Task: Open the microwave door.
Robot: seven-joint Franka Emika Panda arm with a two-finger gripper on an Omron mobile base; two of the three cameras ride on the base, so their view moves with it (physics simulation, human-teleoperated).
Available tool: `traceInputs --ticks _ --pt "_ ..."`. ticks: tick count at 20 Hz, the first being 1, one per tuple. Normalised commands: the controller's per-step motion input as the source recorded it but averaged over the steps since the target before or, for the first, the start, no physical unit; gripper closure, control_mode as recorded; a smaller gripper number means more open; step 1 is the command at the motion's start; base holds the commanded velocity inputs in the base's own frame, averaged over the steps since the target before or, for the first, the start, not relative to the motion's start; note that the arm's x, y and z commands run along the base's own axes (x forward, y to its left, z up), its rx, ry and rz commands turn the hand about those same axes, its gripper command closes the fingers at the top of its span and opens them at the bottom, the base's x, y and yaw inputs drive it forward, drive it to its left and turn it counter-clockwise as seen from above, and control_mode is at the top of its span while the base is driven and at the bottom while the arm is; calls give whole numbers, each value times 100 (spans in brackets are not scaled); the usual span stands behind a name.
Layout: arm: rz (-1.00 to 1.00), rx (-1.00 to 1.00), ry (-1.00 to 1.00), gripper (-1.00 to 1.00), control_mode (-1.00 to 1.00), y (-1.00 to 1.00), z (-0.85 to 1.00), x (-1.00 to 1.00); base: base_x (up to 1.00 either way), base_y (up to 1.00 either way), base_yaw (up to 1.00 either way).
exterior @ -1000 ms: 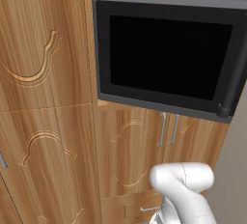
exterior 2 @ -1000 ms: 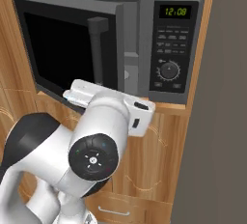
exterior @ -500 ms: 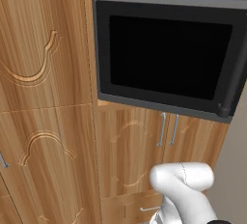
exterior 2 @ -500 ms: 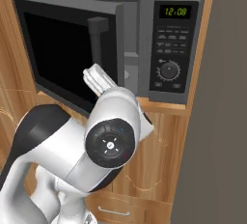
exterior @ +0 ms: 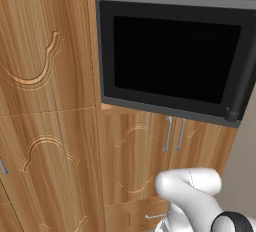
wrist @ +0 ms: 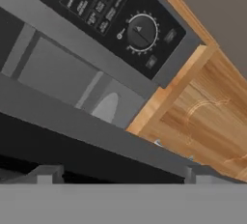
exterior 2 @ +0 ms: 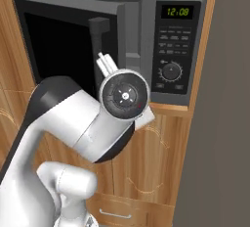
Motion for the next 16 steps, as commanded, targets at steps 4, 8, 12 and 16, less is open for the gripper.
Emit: traceInputs --ticks 4,8,12,16 --pt "0 19 7 -100 -100 -32 -1 16 0 0 0" --pt "0 22 0 -100 -100 -36 0 6 0 0 0" --pt "0 21 1 -100 -100 -3 0 36 0 0 0" --pt "0 15 0 -100 -100 0 -13 45 0 0 0"
